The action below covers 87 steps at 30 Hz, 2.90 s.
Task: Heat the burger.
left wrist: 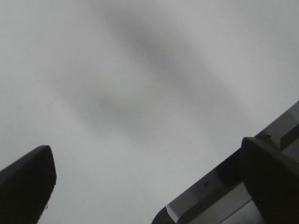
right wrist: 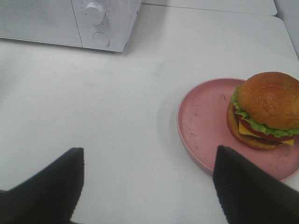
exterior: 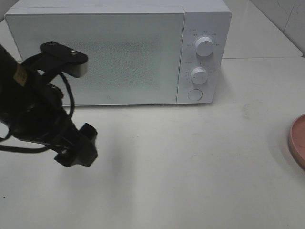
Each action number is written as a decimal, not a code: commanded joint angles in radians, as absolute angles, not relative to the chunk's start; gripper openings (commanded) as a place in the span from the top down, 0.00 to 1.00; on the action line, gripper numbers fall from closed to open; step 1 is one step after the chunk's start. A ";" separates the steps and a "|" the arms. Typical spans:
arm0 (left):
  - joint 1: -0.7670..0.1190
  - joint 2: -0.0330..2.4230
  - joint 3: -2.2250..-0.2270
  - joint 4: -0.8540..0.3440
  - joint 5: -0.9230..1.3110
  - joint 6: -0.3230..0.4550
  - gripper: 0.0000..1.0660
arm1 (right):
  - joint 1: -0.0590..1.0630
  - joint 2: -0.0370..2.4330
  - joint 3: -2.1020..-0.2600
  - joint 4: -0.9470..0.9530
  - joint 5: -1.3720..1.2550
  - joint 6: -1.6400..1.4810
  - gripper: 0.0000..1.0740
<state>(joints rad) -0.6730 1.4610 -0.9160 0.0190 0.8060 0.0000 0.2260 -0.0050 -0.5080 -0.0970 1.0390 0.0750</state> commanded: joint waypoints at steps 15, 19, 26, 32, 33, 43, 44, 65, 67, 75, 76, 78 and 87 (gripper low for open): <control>-0.119 1.264 -0.914 -0.026 1.222 -0.009 0.06 | 0.222 -0.030 -0.506 -0.096 1.037 0.060 0.30; -0.069 1.196 -0.914 -0.047 1.256 -0.014 0.06 | 0.222 -0.030 -0.506 -0.096 1.037 0.060 0.30; -0.026 0.969 -0.844 -0.053 1.267 -0.013 0.06 | 0.222 -0.030 -0.506 -0.096 1.037 0.058 0.30; -0.026 0.779 -0.713 -0.057 1.181 0.033 0.06 | 0.222 -0.030 -0.506 -0.096 1.037 0.058 0.30; -0.026 0.745 -0.688 -0.062 1.160 0.042 0.06 | 0.222 -0.030 -0.506 -0.096 1.037 0.058 0.30; -0.026 0.457 -0.503 -0.051 1.033 0.066 0.06 | 0.222 -0.030 -0.506 -0.096 1.037 0.060 0.30; -0.026 0.425 -0.503 -0.046 1.035 0.066 0.06 | 0.222 -0.030 -0.506 -0.096 1.037 0.060 0.30; -0.026 0.123 -0.497 -0.083 1.037 0.039 0.06 | 0.222 -0.030 -0.506 -0.096 1.037 0.059 0.30; 0.004 0.093 -0.497 -0.088 1.037 0.039 0.06 | 0.222 -0.030 -0.506 -0.096 1.037 0.059 0.30; 0.075 -0.037 -0.497 -0.087 1.037 0.040 0.06 | 0.222 -0.030 -0.506 -0.096 1.037 0.059 0.30; 0.075 -0.037 -0.497 -0.087 1.037 0.040 0.06 | 0.222 -0.030 -0.506 -0.096 1.037 0.059 0.30; 0.075 -0.026 -0.497 -0.088 1.037 0.039 0.06 | 0.222 -0.029 -0.506 -0.096 1.036 0.059 0.30; 0.075 -0.030 -0.497 -0.087 1.037 0.041 0.06 | 0.222 -0.021 -0.506 -0.095 1.036 0.059 0.30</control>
